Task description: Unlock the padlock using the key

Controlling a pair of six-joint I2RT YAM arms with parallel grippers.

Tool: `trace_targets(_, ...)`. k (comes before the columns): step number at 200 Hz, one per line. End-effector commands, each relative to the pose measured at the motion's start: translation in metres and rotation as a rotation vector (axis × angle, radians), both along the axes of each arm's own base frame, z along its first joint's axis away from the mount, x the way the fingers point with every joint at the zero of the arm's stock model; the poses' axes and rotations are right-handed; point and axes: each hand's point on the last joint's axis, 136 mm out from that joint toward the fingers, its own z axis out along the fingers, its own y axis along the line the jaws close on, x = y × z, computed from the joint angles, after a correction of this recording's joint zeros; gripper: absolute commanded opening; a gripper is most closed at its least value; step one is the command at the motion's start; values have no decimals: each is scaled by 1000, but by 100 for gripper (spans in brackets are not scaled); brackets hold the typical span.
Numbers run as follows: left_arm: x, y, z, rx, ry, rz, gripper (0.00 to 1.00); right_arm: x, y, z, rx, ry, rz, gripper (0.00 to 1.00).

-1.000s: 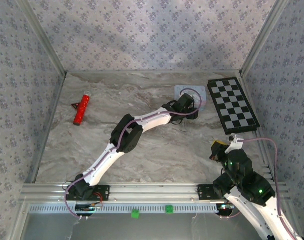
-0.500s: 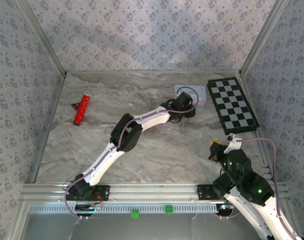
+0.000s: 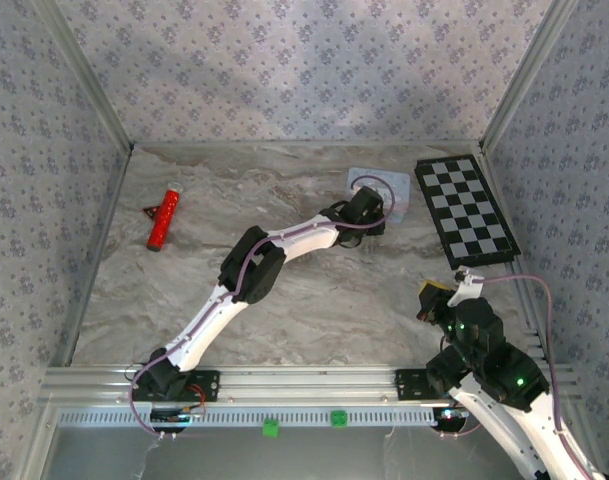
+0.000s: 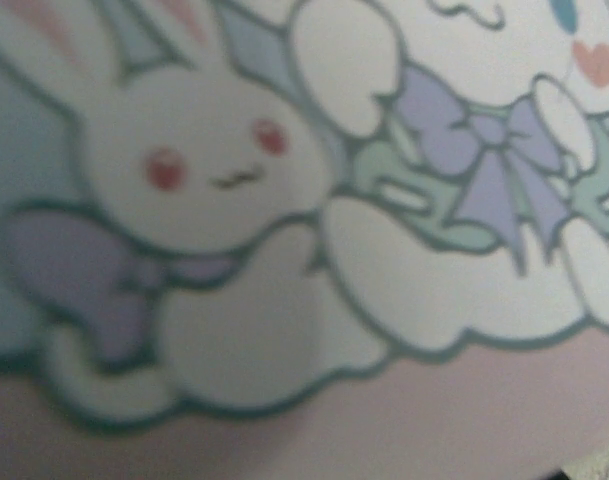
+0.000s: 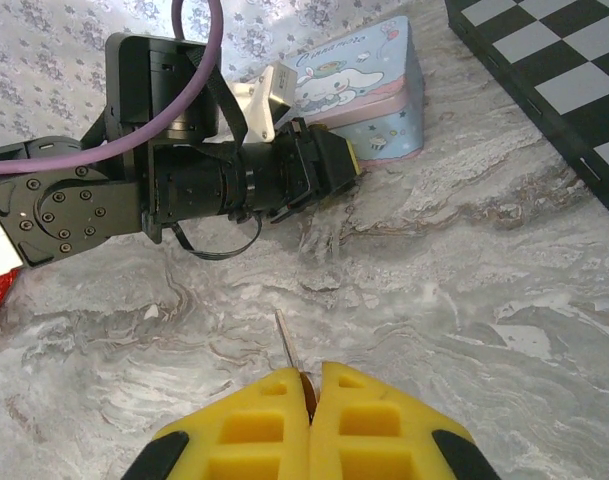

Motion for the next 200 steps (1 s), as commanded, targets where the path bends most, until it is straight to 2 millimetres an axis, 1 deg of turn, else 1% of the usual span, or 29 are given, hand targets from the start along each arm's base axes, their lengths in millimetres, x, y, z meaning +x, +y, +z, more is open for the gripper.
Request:
trace_targets(1, 5, 25, 4, 38, 1, 71, 17, 3, 4, -1, -14, 4, 17, 0)
trace_targets(11, 7, 33, 5, 29, 1, 89, 16, 3, 6, -2, -15, 13, 26, 0)
trace_targets(14, 8, 33, 11, 18, -6, 93, 16, 3, 7, -3, -16, 16, 29, 0)
trace_targets(16, 6, 37, 5, 27, 3, 96, 15, 3, 7, -3, -16, 19, 29, 0)
trace_targets(19, 5, 40, 2, 31, 8, 99, 15, 4, 8, -3, -15, 20, 34, 0)
trace_targets(35, 5, 57, 4, 22, 9, 125, 13, 4, 13, -5, -7, 34, 47, 0)
trace_targets(45, 4, 72, 4, 26, 12, 143, 13, 5, 15, -6, -5, 43, 56, 0)
trace_targets(50, 4, 78, 7, 22, 7, 153, 12, 5, 17, -7, -3, 48, 61, 0)
trace_targets(52, 3, 82, 4, 29, 12, 157, 13, 5, 17, -7, -3, 50, 63, 0)
trace_targets(63, 0, 103, 5, 48, 12, 190, 12, 6, 22, -9, 6, 64, 75, 0)
trace_targets(72, -3, 124, 3, 87, 15, 230, 12, 8, 26, -10, 15, 75, 89, 0)
trace_targets(76, -3, 132, 5, 98, 11, 243, 12, 8, 29, -10, 19, 78, 99, 0)
trace_targets(81, -7, 143, 2, 115, 16, 255, 12, 9, 33, -10, 23, 82, 114, 0)
trace_targets(85, -7, 150, 5, 116, 13, 266, 12, 10, 36, -10, 25, 89, 125, 0)
trace_targets(94, -12, 170, 2, 125, 22, 289, 12, 13, 42, -11, 28, 109, 141, 0)
trace_targets(111, -23, 197, 0, 116, 45, 318, 11, 18, 54, -15, 44, 154, 171, 0)
trace_targets(116, -26, 205, 0, 122, 48, 326, 11, 19, 57, -19, 49, 179, 181, 0)
trace_targets(119, -28, 209, -1, 128, 50, 332, 11, 22, 61, -17, 64, 172, 186, 0)
trace_targets(132, -38, 227, -3, 160, 57, 352, 11, 27, 73, -20, 104, 201, 217, 0)
trace_targets(148, -52, 240, -4, 168, 69, 358, 11, 33, 84, -25, 142, 234, 240, 0)
trace_targets(156, -59, 245, -6, 166, 82, 365, 11, 36, 86, -29, 139, 246, 242, 0)
trace_targets(166, -68, 250, -9, 158, 106, 370, 11, 42, 89, -28, 145, 246, 237, 0)
trace_targets(200, -100, 263, -18, 143, 183, 379, 11, 48, 101, -42, 177, 306, 249, 0)
